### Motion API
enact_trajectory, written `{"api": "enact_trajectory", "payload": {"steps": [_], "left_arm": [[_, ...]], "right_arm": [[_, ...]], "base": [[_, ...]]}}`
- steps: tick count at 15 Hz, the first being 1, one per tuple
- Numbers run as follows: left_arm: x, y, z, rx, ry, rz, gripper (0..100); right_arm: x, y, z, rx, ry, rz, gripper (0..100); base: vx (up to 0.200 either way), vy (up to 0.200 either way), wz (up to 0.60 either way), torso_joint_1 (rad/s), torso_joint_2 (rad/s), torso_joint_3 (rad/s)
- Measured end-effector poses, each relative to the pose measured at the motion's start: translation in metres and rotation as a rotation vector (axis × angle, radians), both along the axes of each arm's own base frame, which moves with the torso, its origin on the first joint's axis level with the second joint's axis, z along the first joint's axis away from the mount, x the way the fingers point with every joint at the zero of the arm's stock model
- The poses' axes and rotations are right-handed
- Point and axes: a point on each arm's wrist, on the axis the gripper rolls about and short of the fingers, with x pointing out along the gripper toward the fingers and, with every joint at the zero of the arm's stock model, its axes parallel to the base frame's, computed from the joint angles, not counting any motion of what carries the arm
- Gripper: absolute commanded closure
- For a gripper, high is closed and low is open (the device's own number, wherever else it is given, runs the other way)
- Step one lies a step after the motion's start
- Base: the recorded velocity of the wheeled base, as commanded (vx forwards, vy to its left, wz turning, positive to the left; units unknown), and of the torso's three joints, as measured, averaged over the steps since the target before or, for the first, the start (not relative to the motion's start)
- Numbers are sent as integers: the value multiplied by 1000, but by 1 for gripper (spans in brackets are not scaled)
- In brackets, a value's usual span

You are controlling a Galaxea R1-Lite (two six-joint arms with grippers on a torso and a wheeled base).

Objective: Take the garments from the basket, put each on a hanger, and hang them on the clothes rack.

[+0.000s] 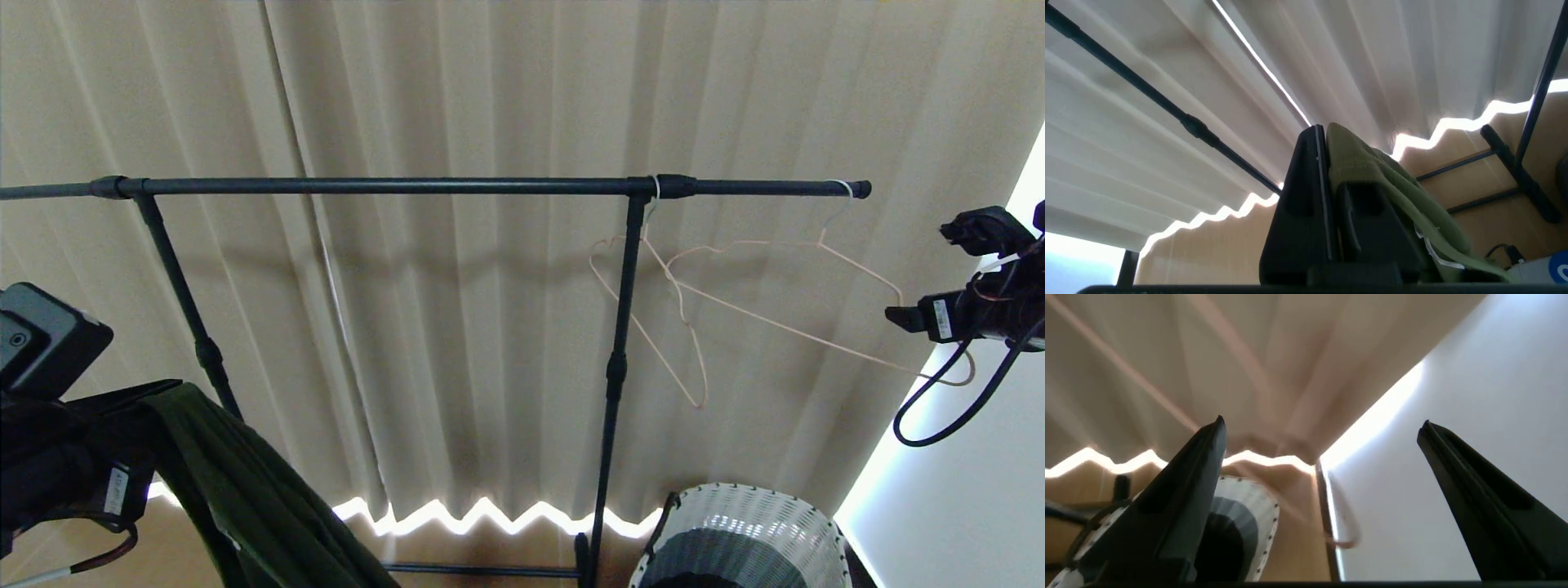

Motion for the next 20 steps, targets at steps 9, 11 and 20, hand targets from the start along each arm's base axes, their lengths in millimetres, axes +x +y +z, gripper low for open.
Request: {"api": "enact_trajectory", "payload": {"steps": [9, 11, 20], "left_arm": [[1, 0, -2, 3, 9, 1, 100], [0, 0, -3, 3, 11, -2, 100], [-2, -10, 1, 0, -2, -75, 100]], "right_arm": [[4, -3, 13, 129, -77, 274, 0], [17, -12, 17, 181, -56, 327, 0], [36, -25, -15, 344, 67, 422, 0]], "base": [[0, 0, 0, 0, 0, 0], [0, 0, 0, 0, 0, 0], [0, 0, 0, 0, 0, 0]]}}
